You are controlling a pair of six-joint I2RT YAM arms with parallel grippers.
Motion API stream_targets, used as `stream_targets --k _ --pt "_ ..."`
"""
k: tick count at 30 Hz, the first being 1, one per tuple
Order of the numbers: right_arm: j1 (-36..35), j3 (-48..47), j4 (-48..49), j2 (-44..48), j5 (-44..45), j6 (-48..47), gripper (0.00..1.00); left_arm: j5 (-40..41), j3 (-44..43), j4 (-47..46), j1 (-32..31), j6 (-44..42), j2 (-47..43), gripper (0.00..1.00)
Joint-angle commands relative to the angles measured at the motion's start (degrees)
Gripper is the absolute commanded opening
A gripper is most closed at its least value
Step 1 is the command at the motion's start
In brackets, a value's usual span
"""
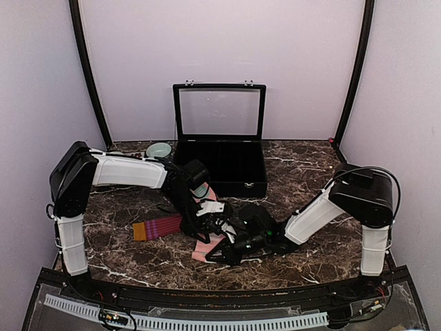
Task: Roll the socks
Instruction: Roll the sock at the center of the board.
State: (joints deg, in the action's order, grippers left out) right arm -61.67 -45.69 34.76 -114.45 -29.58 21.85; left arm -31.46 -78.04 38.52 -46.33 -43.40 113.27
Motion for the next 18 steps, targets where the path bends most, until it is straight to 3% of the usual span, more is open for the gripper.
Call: stream_targets --k 1,6,11,18 --pt "1.23 4.10 -17.28 -5.55 3.54 2.66 0.00 -1.08 1.36 -0.10 -3.04 -3.19 -2.71 0.48" --pt "1.70 5.22 -15.91 -5.84 3.27 3.69 0.00 0.47 4.85 -0.46 -2.99 -4.11 -5.35 0.47" --pt "1.90 6.55 -15.24 -5.18 5.18 3.55 0.00 0.75 10.93 -4.29 0.78 -0.24 -11.14 0.56" --pt "2.08 5.59 -17.35 -5.17 8.13 1.80 0.00 1.40 16.07 -6.92 4.95 2.35 -15.49 0.58"
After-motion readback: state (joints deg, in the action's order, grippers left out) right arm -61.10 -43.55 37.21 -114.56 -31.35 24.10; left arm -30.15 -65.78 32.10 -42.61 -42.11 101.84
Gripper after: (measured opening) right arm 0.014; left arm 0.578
